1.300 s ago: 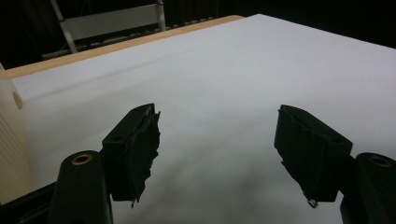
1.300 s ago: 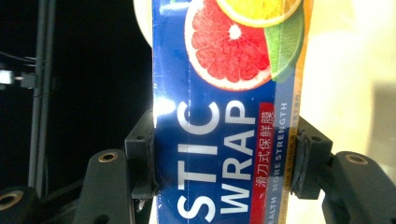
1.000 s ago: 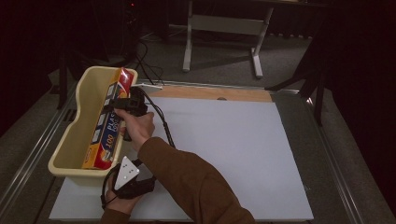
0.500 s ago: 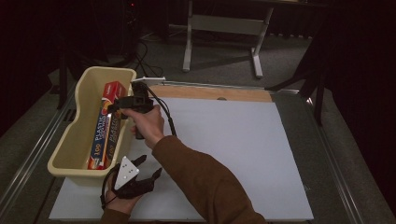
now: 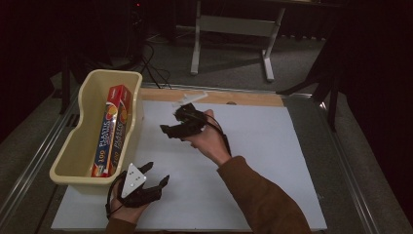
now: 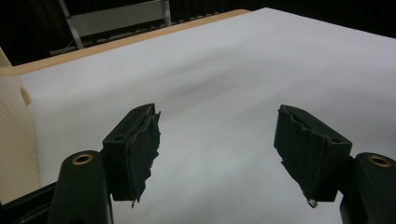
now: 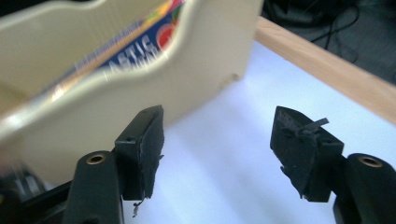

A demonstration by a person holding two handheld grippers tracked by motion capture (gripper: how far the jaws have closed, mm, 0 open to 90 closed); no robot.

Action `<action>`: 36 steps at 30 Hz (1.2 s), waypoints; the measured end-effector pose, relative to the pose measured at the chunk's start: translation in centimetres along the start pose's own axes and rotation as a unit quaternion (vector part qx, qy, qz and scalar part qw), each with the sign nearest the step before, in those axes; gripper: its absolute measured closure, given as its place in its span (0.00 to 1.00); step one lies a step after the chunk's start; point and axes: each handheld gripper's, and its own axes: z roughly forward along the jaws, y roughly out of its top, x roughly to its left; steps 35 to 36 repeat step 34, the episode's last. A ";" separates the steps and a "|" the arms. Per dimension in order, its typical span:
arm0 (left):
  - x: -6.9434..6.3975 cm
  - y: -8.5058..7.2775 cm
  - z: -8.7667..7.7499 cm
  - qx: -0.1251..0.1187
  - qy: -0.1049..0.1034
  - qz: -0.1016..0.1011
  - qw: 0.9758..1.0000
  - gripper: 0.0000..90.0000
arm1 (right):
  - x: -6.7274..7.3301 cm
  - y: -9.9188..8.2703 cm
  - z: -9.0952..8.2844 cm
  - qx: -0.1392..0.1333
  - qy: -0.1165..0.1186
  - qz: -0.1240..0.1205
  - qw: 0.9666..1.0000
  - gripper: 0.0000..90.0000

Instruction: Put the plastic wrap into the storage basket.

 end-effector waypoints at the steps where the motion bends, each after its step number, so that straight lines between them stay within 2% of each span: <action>1: 0.0 0.0 0.0 0.000 0.001 -0.001 1.000 0.34 | -0.3 -0.7 -0.5 -0.006 -0.005 -0.007 1.000 0.36; 4: 0.1 -0.1 0.0 0.002 0.003 -0.002 1.000 0.34 | -1.8 -4.1 -2.6 -0.015 -0.015 -0.024 0.999 0.34; 7: 0.0 -0.1 0.0 0.005 0.004 -0.001 1.000 0.34 | -3.2 -7.0 -4.7 -0.023 -0.040 -0.040 0.998 0.32; 9: 0.0 -0.1 0.0 0.007 0.004 -0.001 1.000 0.34 | -3.9 -9.6 -6.3 -0.033 -0.048 -0.032 0.998 0.30; 13: 0.0 -0.3 0.1 0.012 0.008 -0.003 1.000 0.34 | -4.6 -14.0 -8.4 -0.046 -0.056 -0.021 0.997 0.29; 14: 0.0 -0.3 0.1 0.013 0.009 -0.003 1.000 0.34 | -4.7 -15.0 -8.9 -0.058 -0.063 -0.020 0.996 0.29; 18: -0.1 -0.3 0.0 0.013 0.012 0.000 1.000 0.34 | -5.3 -18.6 -11.1 -0.096 -0.074 0.026 0.992 0.27; 22: -0.2 -0.5 -0.1 0.020 0.018 0.000 1.000 0.34 | -5.9 -21.4 -12.4 -0.094 -0.112 0.045 0.988 0.27; 26: -0.2 -0.4 -0.4 0.017 0.018 -0.004 1.000 0.33 | -6.0 -23.4 -13.4 -0.107 -0.119 0.064 0.985 0.27; 30: -0.2 -0.2 -0.6 0.012 0.017 -0.005 1.000 0.33 | -5.7 -24.1 -14.2 -0.112 -0.131 0.049 0.984 0.27; 33: -0.2 -0.1 -0.6 0.010 0.016 -0.006 1.000 0.33 | -5.7 -24.3 -14.6 -0.124 -0.130 0.048 0.983 0.27; 36: -0.2 0.0 -0.6 0.010 0.016 -0.005 1.000 0.33 | -5.7 -24.3 -14.6 -0.123 -0.132 0.046 0.983 0.27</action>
